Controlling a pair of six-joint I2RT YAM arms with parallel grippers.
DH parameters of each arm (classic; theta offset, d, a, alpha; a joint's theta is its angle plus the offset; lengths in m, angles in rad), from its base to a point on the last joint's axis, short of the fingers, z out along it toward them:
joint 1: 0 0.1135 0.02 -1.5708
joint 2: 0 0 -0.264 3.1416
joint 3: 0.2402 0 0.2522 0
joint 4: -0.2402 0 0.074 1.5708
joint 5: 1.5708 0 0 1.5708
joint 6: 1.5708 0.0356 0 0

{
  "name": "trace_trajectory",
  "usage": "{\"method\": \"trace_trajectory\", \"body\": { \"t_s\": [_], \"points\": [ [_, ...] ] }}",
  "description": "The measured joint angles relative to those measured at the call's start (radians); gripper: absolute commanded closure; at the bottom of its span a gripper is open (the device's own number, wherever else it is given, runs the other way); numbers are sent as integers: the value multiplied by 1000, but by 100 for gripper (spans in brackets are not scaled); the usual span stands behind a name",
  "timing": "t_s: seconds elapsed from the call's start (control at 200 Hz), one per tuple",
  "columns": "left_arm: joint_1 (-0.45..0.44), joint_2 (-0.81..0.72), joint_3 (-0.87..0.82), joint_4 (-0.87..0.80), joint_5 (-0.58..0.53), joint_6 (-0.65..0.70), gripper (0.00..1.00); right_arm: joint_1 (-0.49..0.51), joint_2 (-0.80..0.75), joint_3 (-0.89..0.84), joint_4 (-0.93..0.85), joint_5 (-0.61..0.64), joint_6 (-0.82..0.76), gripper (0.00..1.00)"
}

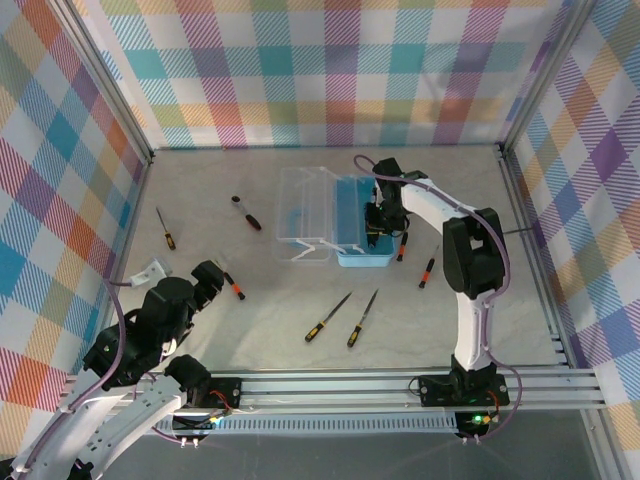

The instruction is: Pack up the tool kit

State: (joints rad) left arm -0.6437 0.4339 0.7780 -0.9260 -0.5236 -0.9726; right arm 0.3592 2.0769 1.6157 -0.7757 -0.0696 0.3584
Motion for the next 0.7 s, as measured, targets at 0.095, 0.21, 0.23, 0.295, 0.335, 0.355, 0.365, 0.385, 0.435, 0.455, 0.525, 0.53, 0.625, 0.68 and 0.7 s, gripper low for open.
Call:
{"method": "trace_trajectory", "body": {
  "t_s": [0.095, 0.21, 0.23, 0.295, 0.335, 0.355, 0.365, 0.385, 0.435, 0.455, 0.525, 0.53, 0.625, 0.68, 0.7],
  "points": [
    [0, -5, 1, -7, 2, -1, 3, -3, 12, 10, -7, -1, 3, 85],
    [0, -13, 12, -18, 2, 0, 3, -6, 18, 13, -12, -7, 18, 82],
    [0, -13, 15, -19, 2, 0, 3, -6, 19, 14, -14, -8, 21, 82],
    [0, -13, 27, -19, 4, 0, 3, -7, 23, 20, -20, -15, 29, 78],
    [0, -13, 34, -19, 6, 0, 3, -8, 25, 24, -21, -21, 33, 78],
    [0, -13, 37, -19, 7, 0, 3, -8, 26, 27, -23, -23, 34, 77],
    [0, -12, 39, -19, 7, 0, 3, -8, 26, 28, -23, -23, 35, 77],
    [0, -12, 40, -19, 7, 0, 3, -8, 27, 31, -24, -25, 37, 77],
    [0, -12, 44, -21, 9, 0, 3, -9, 29, 38, -29, -27, 45, 76],
    [0, -12, 44, -21, 9, 0, 3, -10, 30, 42, -31, -29, 45, 75],
    [0, -12, 44, -29, 10, 0, 3, -12, 30, 52, -34, -29, 51, 71],
    [0, -12, 44, -30, 10, 0, 3, -13, 30, 53, -34, -29, 52, 70],
    [0, -11, 49, -47, 11, 0, 3, -13, 28, 62, -33, -28, 62, 65],
    [0, -9, 56, -49, 14, 3, 3, -13, 22, 62, -36, -26, 64, 65],
    [0, -9, 59, -49, 15, 4, 3, -13, 20, 62, -37, -26, 66, 65]
  ]
}}
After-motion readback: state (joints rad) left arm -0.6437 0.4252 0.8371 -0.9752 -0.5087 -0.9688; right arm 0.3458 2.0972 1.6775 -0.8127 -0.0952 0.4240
